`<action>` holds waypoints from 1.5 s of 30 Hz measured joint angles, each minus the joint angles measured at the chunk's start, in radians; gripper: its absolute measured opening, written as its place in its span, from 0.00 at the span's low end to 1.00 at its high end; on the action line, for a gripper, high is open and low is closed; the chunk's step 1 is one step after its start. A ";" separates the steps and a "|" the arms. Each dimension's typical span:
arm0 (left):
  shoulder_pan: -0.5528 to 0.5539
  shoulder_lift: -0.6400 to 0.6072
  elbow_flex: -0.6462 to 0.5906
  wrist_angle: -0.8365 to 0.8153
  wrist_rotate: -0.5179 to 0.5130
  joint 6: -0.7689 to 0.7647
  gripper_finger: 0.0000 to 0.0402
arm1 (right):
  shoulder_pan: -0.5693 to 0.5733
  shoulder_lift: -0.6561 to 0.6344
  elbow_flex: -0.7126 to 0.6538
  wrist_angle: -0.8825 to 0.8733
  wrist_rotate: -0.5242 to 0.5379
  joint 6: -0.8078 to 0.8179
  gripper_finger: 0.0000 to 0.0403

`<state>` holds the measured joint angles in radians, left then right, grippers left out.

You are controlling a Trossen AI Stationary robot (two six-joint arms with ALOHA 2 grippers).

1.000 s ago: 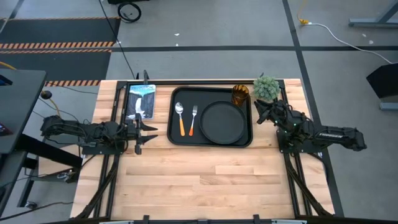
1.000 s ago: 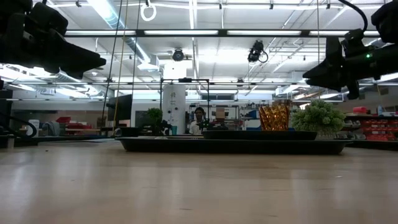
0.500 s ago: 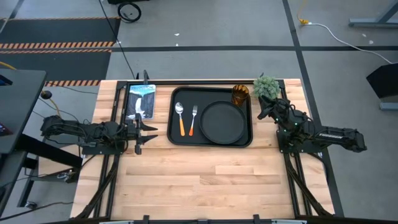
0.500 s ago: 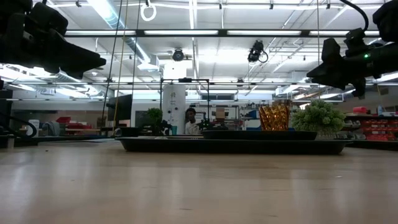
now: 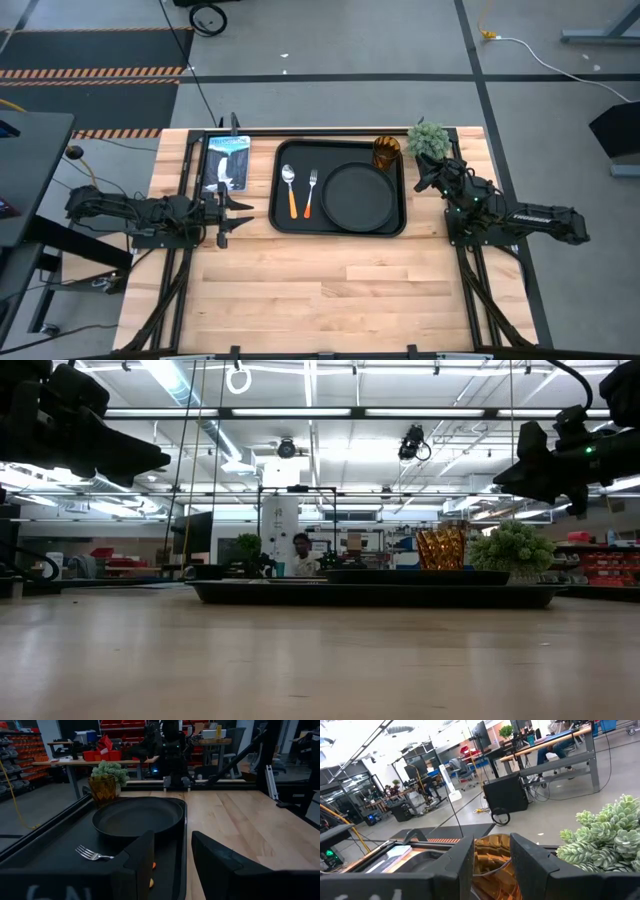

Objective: Pick and place plate/cup/fork/spoon on tray
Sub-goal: Return to Home Position

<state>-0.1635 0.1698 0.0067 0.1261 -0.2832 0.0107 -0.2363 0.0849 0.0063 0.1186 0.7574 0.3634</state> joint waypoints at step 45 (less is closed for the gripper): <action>0.000 -0.002 0.000 -0.044 0.002 -0.025 0.35 | 0.000 0.000 0.000 0.000 -0.002 0.000 0.33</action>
<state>-0.1635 0.1680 0.0067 0.0817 -0.2812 -0.0147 -0.2361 0.0849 0.0063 0.1184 0.7559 0.3634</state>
